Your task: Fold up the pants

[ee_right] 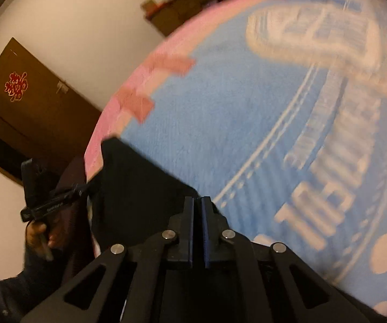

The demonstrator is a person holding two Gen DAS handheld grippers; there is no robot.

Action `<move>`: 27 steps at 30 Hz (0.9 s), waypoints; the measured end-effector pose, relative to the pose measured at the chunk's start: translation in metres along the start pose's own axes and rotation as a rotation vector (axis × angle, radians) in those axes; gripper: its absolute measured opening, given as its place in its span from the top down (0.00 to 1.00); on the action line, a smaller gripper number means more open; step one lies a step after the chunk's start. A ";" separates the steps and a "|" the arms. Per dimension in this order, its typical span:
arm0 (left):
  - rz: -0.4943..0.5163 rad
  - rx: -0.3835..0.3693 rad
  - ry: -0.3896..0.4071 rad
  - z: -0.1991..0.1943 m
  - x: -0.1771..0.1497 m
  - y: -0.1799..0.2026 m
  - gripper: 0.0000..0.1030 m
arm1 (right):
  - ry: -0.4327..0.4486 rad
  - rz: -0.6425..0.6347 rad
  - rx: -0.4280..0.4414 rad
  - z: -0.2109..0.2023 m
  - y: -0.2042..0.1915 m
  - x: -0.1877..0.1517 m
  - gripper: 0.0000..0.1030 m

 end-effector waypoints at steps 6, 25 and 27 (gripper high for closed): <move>0.005 0.030 0.012 0.012 0.008 0.001 0.78 | 0.048 0.037 -0.076 -0.003 0.021 0.010 0.96; -0.019 0.015 -0.034 0.009 -0.010 -0.002 0.60 | 0.042 -0.364 -0.162 0.028 -0.096 0.038 0.54; -0.017 0.004 -0.038 0.014 -0.011 0.001 0.60 | 0.010 -0.400 -0.150 0.052 -0.113 0.052 0.54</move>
Point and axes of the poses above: each gripper's, at about its wrist camera, not at the fingertips, and z roughly the way its jaws point, y to its right, x to its top, the point moved 4 cm from there along z, roughly the way its jaws point, and after that the axes turned 15 degrees about -y, right-handed, at the moved point
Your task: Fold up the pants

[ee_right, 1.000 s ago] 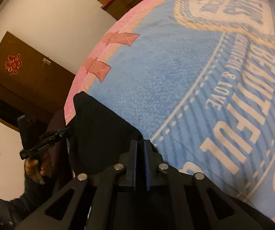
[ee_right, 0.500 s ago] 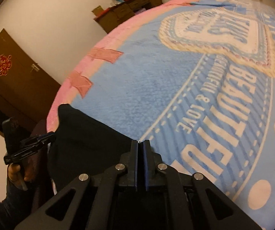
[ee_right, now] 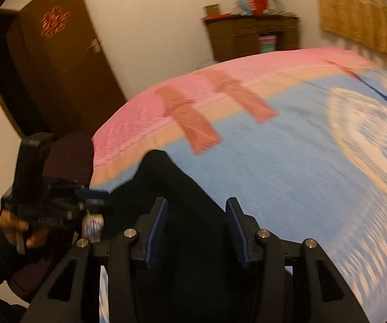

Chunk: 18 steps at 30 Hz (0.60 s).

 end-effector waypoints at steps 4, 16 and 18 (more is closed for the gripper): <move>0.005 -0.008 0.010 0.000 0.001 0.002 0.71 | -0.085 -0.019 0.083 0.049 -0.009 0.030 0.54; 0.057 0.056 0.079 -0.007 0.010 0.005 0.85 | -0.040 -0.006 0.064 0.059 -0.011 0.039 0.92; 0.052 0.083 0.087 -0.003 0.013 0.001 0.85 | -0.109 0.089 0.053 0.082 0.009 0.037 0.90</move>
Point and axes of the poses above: each gripper's, at about its wrist camera, not at the fingertips, and z roughly the way its jaws point, y to its right, x to its top, the point moved 4 cm from there along z, roughly the way its jaws point, and after that the axes turned 15 degrees about -y, right-handed, at the moved point
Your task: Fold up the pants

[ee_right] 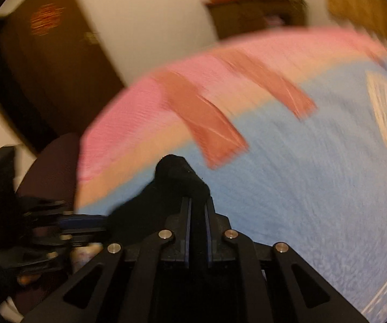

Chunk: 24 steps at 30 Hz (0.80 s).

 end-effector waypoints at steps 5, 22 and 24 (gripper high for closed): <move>0.007 0.120 0.065 -0.016 0.001 -0.006 0.85 | 0.059 0.003 -0.107 -0.012 0.002 0.000 0.59; 0.051 0.019 0.009 0.000 0.006 0.004 0.95 | 0.052 -0.360 -0.330 -0.020 -0.099 -0.126 0.72; 0.055 0.031 0.019 -0.001 0.008 0.004 0.97 | 0.035 -0.335 -0.328 -0.011 -0.094 -0.122 0.86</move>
Point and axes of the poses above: each gripper's, at about its wrist camera, not at the fingertips, and z roughly the way its jaws point, y to its right, x to its top, the point moved 4 cm from there along z, roughly the way its jaws point, and after that the axes turned 15 degrees about -y, right-handed, at the moved point
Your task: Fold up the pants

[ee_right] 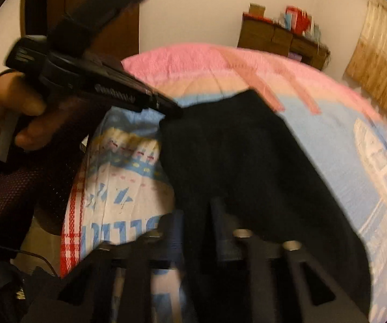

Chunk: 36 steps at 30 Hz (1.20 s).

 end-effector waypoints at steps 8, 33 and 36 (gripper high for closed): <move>-0.058 0.034 0.030 -0.004 0.009 -0.031 0.98 | 0.043 0.029 0.027 -0.010 0.000 0.024 0.96; 0.003 -0.015 -0.003 0.005 0.005 0.010 0.94 | 0.024 0.026 -0.054 -0.030 -0.021 -0.045 0.80; 0.054 0.063 0.010 0.005 0.006 0.018 0.99 | 0.039 0.057 -0.049 -0.034 -0.017 -0.050 0.80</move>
Point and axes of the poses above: each gripper's, at about its wrist camera, not at the fingertips, and z roughly the way its jaws point, y to its right, x to its top, the point moved 4 cm from there along z, roughly the way its jaws point, and after that the axes turned 15 degrees about -y, right-handed, at the moved point
